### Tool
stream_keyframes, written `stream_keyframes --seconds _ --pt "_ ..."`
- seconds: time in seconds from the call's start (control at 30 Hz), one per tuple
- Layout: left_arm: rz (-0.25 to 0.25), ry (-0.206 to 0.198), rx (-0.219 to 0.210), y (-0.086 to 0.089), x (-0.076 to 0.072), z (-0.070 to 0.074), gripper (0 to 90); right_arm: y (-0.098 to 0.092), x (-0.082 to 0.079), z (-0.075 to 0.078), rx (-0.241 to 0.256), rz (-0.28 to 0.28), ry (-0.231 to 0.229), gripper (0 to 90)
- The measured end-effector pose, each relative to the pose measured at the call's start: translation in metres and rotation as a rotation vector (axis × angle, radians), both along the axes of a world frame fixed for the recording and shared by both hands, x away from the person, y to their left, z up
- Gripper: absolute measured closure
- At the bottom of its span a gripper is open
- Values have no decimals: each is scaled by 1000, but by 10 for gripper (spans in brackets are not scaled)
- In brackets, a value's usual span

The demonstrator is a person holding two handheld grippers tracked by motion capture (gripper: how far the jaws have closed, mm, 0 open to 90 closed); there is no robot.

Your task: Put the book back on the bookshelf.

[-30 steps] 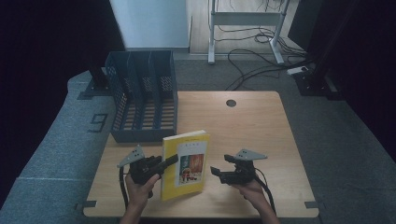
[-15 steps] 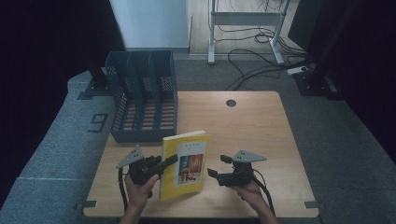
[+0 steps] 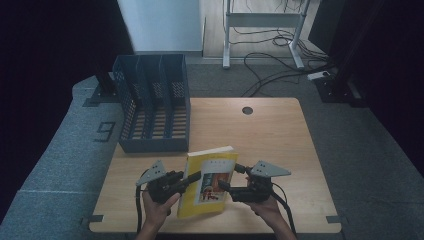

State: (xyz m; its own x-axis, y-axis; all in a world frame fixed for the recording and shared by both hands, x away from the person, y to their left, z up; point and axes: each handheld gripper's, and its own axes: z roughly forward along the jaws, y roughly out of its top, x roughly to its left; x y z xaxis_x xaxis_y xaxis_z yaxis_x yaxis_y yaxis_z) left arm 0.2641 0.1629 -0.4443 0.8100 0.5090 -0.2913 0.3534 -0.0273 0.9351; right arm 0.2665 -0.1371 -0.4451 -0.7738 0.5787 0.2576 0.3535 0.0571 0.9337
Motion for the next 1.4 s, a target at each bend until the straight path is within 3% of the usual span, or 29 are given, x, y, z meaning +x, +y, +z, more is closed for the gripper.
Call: stream_keyframes --seconds 0.33,0.43,0.53,0.7,0.8,0.9,1.17,1.4 --pt "-11 1 16 -2 0 2 752 2 1 1 5 -10 5 186" --pt "-4 -8 60 -3 -1 6 752 4 2 3 -10 -16 6 185" --pt "3 0 62 -2 0 6 752 6 3 6 -8 -12 6 187" --pt "2 5 65 -1 0 6 750 14 9 18 -28 -6 4 207" --pt "-4 -10 78 -3 -1 7 748 19 9 27 -14 46 -8 246" --pt "22 -29 97 -4 -4 7 751 25 7 32 -50 7 -37 239" --pt "44 -25 62 -1 -2 4 756 11 7 17 -82 -64 -20 224" --pt "93 -38 34 9 -1 9 757 -11 6 0 -103 -95 12 221"
